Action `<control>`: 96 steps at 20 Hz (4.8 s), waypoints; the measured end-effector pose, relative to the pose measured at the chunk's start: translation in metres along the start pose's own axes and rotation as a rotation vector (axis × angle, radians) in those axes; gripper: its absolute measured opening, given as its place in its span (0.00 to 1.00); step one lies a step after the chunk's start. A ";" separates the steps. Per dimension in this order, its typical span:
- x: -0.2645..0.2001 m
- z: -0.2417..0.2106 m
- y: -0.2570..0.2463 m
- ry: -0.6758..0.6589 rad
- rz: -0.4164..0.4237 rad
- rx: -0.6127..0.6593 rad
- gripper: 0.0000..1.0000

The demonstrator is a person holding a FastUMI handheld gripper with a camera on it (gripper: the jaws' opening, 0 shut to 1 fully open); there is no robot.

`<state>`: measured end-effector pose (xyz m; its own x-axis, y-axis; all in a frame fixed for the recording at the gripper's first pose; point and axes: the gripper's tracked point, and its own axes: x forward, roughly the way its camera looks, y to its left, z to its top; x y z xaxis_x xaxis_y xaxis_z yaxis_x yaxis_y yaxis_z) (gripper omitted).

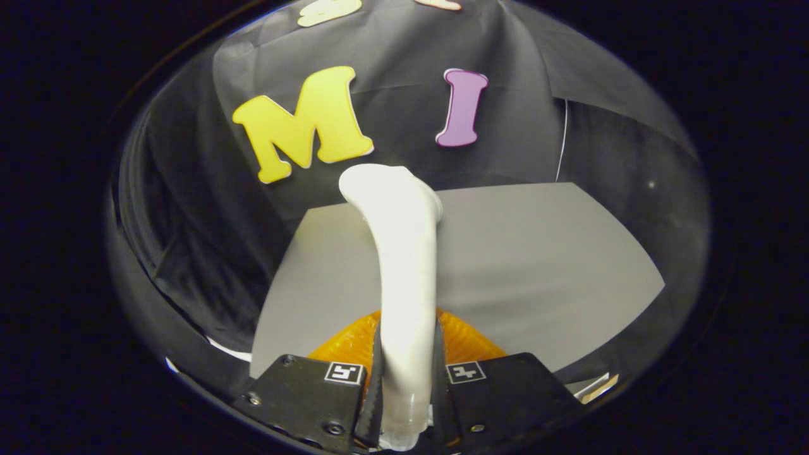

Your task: Iron the clothes twice with a garment steamer, once on the left side and once on the right side.

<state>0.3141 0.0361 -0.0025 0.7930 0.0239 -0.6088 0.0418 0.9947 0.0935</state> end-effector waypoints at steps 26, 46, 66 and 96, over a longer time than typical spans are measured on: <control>-0.245 0.183 0.252 -1.008 0.087 -0.170 0.34; -0.195 0.083 0.272 -0.876 0.096 -0.224 0.34; -0.113 -0.110 0.236 -0.517 0.075 -0.364 0.34; -0.147 -0.158 0.248 -0.475 0.125 -0.407 0.34</control>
<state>0.1116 0.2950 -0.0143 0.9640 0.1882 -0.1878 -0.2283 0.9478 -0.2224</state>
